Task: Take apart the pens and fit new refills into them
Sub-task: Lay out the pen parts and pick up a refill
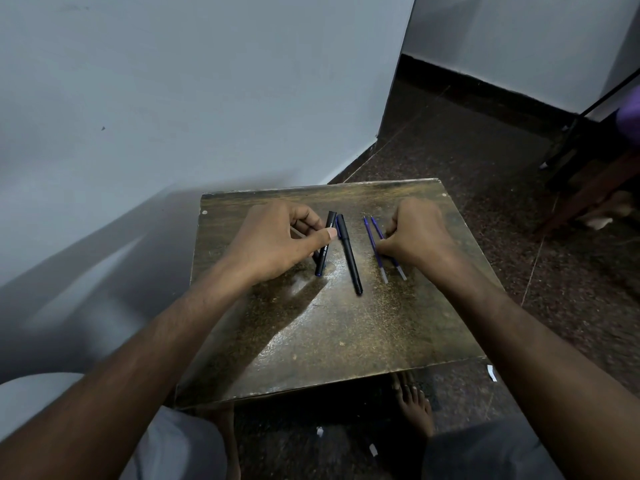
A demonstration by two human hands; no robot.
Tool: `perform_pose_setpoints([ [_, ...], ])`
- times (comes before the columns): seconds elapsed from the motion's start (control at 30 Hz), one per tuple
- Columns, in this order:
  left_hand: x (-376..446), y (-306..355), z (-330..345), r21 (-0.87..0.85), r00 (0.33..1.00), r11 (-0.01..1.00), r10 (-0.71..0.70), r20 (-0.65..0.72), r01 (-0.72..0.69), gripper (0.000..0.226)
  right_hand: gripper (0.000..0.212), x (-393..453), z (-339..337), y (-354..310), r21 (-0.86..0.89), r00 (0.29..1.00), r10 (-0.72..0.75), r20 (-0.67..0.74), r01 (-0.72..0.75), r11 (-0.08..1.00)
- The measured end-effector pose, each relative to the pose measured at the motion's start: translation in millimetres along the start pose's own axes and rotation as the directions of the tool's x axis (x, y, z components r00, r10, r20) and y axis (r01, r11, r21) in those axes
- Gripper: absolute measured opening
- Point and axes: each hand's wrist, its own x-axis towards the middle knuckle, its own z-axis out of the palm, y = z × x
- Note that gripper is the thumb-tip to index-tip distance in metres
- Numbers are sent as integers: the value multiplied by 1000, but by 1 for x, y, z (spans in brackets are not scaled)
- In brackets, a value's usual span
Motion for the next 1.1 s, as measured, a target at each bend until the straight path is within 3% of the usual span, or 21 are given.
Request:
perform_pose_setpoints([
  [0.3,-2,4,-1,12,1000,1000,-4,-3,4,23,52,3,5,-5,-51,1000,-7,17,8,999],
  [0.5,-2,3,0,5,1000,1000,8,0,-8,23,42,3,-5,1,-37,997,-27,-69,25,999],
  [0.77,0,2,-1,3,1000,1000,11,2,-11,21,8,1,-6,5,-15,997,-65,-37,64,998],
  [1.1,2,-2,1,5,1000,1000,13,-2,-13,20,9,-2,-8,2,-53,999,-42,-15,42,998],
])
